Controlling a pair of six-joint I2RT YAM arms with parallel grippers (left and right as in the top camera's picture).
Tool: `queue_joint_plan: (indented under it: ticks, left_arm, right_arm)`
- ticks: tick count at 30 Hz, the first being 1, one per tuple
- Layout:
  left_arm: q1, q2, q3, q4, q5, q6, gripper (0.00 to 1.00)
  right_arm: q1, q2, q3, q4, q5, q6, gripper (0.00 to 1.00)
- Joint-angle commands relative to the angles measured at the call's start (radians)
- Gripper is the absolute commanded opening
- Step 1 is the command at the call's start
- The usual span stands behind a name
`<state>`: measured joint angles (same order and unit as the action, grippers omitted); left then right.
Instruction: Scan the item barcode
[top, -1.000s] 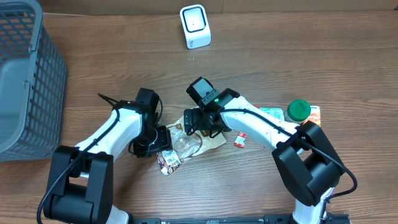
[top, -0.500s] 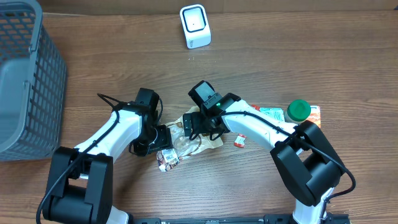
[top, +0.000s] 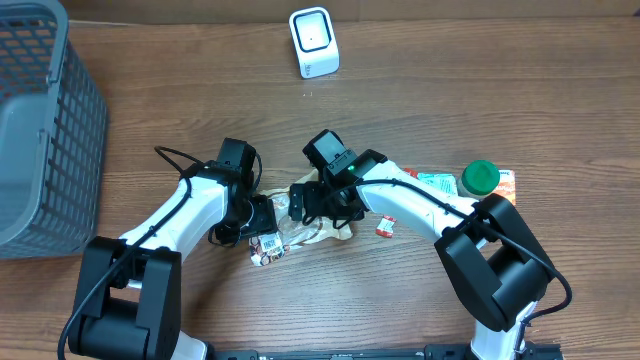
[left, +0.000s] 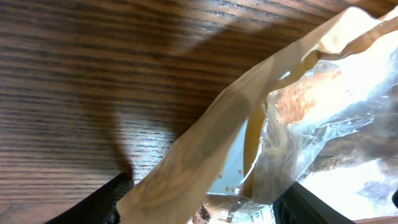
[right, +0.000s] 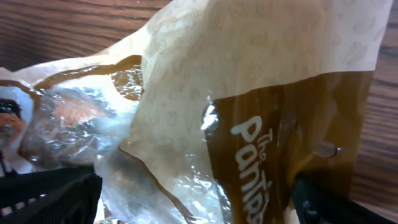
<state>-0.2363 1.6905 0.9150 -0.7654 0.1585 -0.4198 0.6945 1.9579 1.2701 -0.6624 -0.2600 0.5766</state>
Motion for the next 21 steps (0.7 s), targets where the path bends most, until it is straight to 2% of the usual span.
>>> queue_joint_plan:
  ticks: [1,4,9,21]
  left_arm:
    - [-0.006,0.006,-0.024,0.011,-0.072,-0.014,0.64]
    - [-0.006,0.006,-0.024,0.011,-0.072,-0.014,0.64]
    - [-0.006,0.006,-0.024,0.011,-0.072,-0.014,0.65]
    - [-0.006,0.006,-0.024,0.007,-0.072,-0.014,0.68]
  right_arm:
    - [0.006,-0.015,-0.014,0.031,-0.081,0.056,0.92]
    - [0.006,-0.015,-0.014,0.056,-0.12,0.064,0.83]
    - [0.006,-0.014,-0.019,0.066,-0.116,0.087,0.8]
    - [-0.003,-0.015,-0.029,0.12,-0.049,0.1,0.82]
